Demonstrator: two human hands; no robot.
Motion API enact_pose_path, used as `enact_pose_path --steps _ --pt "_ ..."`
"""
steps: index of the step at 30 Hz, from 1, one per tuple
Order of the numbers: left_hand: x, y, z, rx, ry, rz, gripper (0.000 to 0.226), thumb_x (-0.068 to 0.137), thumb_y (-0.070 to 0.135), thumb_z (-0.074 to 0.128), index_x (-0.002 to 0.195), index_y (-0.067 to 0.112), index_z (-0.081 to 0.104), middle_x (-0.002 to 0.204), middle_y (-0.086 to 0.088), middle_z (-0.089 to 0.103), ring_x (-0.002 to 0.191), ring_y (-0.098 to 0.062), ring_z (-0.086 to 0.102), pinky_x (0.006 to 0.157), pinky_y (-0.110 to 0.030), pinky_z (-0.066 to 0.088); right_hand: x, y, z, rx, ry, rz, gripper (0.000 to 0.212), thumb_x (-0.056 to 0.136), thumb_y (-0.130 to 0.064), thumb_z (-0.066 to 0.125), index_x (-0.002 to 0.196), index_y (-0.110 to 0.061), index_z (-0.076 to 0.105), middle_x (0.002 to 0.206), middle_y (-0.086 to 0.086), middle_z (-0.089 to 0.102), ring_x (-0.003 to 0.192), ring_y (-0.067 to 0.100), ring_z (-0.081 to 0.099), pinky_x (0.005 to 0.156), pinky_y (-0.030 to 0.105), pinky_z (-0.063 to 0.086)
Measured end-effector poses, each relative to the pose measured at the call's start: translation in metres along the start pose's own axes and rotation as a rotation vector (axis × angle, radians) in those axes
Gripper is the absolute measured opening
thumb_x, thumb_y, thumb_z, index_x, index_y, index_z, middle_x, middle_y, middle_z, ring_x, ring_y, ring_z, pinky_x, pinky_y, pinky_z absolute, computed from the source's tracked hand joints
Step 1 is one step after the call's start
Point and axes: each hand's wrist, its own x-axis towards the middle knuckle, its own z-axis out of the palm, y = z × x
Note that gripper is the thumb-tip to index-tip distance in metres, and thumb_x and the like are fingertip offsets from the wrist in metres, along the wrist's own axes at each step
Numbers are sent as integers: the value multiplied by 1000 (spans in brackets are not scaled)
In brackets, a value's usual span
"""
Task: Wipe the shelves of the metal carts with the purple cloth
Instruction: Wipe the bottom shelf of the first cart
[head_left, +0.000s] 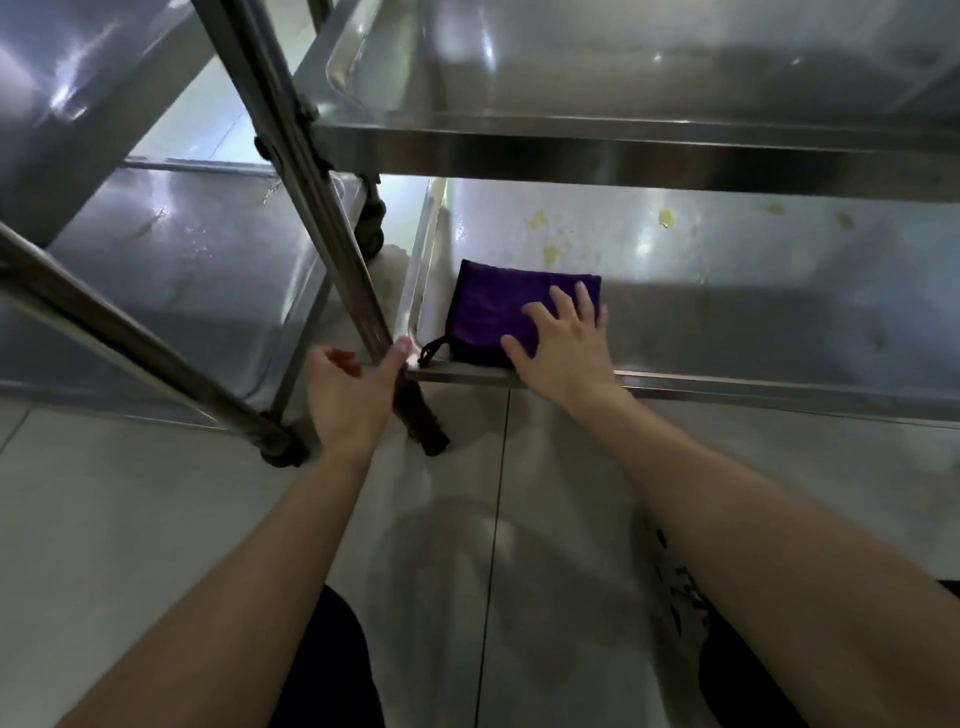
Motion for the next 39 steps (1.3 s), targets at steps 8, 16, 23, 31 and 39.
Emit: enact_pose_path --steps 8,16,23,31,39 --pt "30 50 13 -343 -102 234 56 93 56 77 96 1 71 78 -20 72 69 -22 73 73 -51 64 49 -21 38 -191 -208 -18 85 99 -86 9 171 -45 -8 178 15 -22 162 44 -24 121 79 -14" --pt "31 48 18 -355 -81 259 45 91 49 71 78 7 62 74 -27 62 64 -44 65 66 -64 60 21 -2 39 -114 -201 -94 84 91 -94 3 166 -58 -6 179 3 -23 163 33 -28 123 72 -20" --pt "36 48 16 -309 -106 254 37 97 34 72 62 26 65 61 -8 60 58 -25 63 70 -56 62 82 46 24 -150 -185 44 90 85 -100 6 165 -61 -7 179 1 -24 163 32 -27 121 75 -19" --pt "31 53 17 -338 -128 271 23 106 16 67 87 4 64 74 -20 55 67 -31 58 67 -46 58 148 -26 44 -143 -169 20 93 88 -96 10 168 -52 -7 179 13 -21 162 42 -26 113 81 -25" --pt "23 60 11 -356 -215 269 27 108 14 64 82 10 58 68 -7 53 58 -15 54 61 -26 53 71 -57 66 -153 -156 -128 81 98 -85 9 168 -50 -9 179 8 -23 162 39 -27 115 77 -27"
